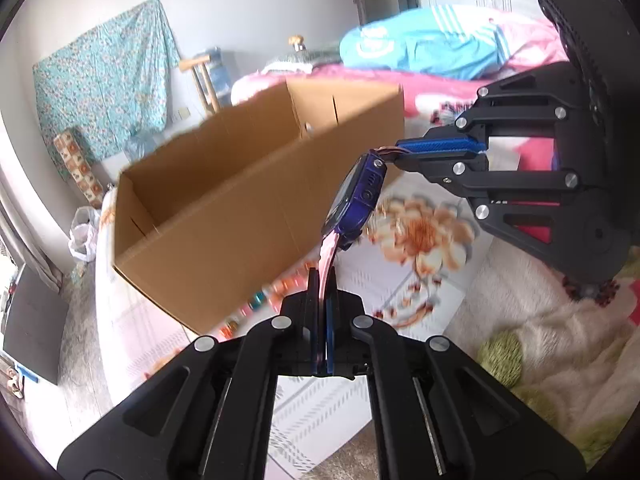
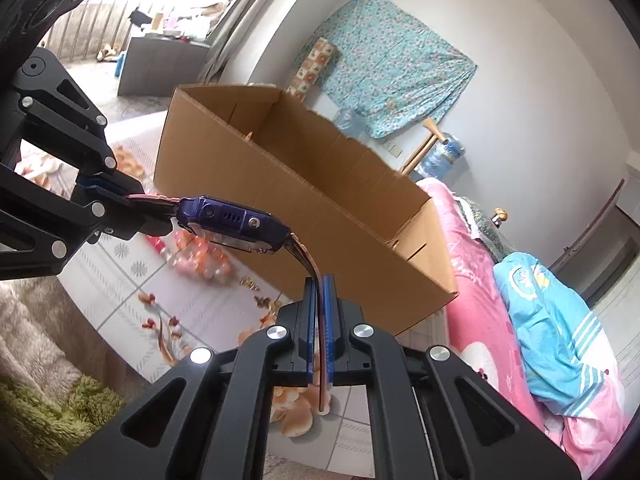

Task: Organize jewelry
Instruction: 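Lift the smartwatch with both tools and carry it over the cardboard box, then lower the smartwatch into the box and open both tools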

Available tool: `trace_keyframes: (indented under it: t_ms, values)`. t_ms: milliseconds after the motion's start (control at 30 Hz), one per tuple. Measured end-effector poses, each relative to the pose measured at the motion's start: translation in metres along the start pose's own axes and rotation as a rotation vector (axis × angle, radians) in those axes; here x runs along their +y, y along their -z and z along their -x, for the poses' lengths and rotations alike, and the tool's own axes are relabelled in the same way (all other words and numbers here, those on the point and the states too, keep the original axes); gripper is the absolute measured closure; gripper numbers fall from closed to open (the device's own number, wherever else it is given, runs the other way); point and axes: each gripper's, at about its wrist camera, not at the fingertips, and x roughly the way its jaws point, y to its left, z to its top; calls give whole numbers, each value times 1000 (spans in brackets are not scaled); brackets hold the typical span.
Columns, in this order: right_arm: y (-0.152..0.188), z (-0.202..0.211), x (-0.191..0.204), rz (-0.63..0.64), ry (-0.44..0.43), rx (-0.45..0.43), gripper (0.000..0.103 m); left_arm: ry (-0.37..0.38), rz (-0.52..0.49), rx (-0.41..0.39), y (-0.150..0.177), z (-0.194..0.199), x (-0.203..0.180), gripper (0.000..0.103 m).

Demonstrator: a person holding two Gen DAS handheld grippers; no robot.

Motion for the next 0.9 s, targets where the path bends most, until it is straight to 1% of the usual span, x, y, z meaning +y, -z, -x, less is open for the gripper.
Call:
trace_keyframes:
  t_ms: [100,167,200,267,333,367,400,467,500,533,600,667,700,767,833,867,900]
  values:
    - [-24,11,-28,-59,-5,-63,99,0,17,-57,-27,21,15,101]
    - [-49,8,-53,-86,-22,-92,99,26,50,-77,-49,27,33,101]
    - [-63,2,-65,-94,-49,-97,99,44,76,-72,-61,27,45,101]
    - [-89,-20,-92,-128,-143,-69,99,81,147,-14,-85,15,73,101]
    - [-115,-60,-117,-156,-253,9,99,144,228,70,-104,-7,102,101]
    - [-124,-82,-126,-170,-301,63,99,178,270,126,-112,-24,117,101]
    - [-131,-111,-133,-170,-382,152,99,207,314,185,-117,-41,133,101]
    - [-139,-162,-135,-167,-451,300,99,258,396,326,-121,-83,158,101]
    - [-139,-188,-131,-149,-498,384,99,253,411,390,-121,-102,165,101]
    - [-138,-211,-128,-139,-505,444,99,259,422,444,-119,-120,171,101]
    - [-135,-249,-116,-92,-544,558,99,297,482,563,-111,-156,179,101]
    - [-132,-272,-100,-70,-585,658,99,311,515,651,-108,-189,182,101]
    - [-129,-285,-94,-53,-603,708,99,307,522,691,-102,-201,182,101]
    - [-127,-303,-88,-12,-593,746,98,294,530,737,-97,-216,184,100]
    - [-122,-319,-83,-2,-598,793,94,257,523,769,-97,-228,187,95]
    - [-120,-325,-82,5,-573,805,93,241,523,781,-96,-232,188,89]
    - [-119,-330,-82,12,-567,813,92,230,521,785,-96,-235,189,82]
